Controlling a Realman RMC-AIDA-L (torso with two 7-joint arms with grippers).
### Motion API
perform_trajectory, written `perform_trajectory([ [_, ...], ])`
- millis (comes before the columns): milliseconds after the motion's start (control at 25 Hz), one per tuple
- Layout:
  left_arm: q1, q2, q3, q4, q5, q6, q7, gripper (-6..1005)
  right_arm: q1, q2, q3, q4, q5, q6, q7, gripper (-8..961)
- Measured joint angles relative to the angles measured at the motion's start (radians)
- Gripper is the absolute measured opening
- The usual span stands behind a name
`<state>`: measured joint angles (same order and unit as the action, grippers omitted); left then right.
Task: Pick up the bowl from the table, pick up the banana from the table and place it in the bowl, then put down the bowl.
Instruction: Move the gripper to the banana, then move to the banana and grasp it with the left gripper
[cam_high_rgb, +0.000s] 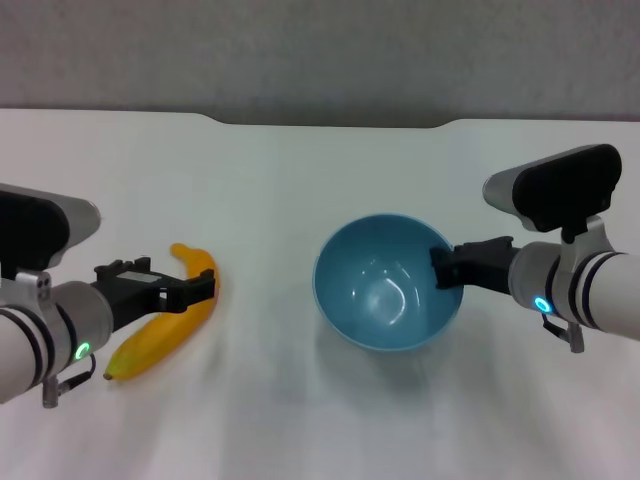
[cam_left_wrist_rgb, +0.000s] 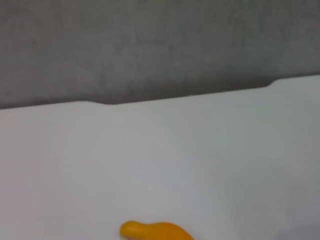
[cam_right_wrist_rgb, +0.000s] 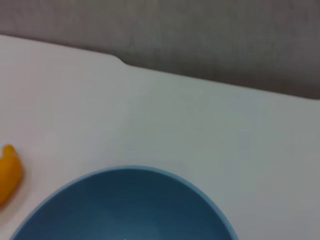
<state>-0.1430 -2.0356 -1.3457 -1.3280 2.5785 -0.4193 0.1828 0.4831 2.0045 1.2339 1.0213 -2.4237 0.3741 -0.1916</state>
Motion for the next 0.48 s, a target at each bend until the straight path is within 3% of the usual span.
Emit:
perform_trajectory([
  [480, -0.089, 0.0, 0.003, 0.192, -0.096, 0.071, 0.057, 907, -0.038, 0.0, 0.024, 0.046, 0.0, 0.002, -0.027, 33],
])
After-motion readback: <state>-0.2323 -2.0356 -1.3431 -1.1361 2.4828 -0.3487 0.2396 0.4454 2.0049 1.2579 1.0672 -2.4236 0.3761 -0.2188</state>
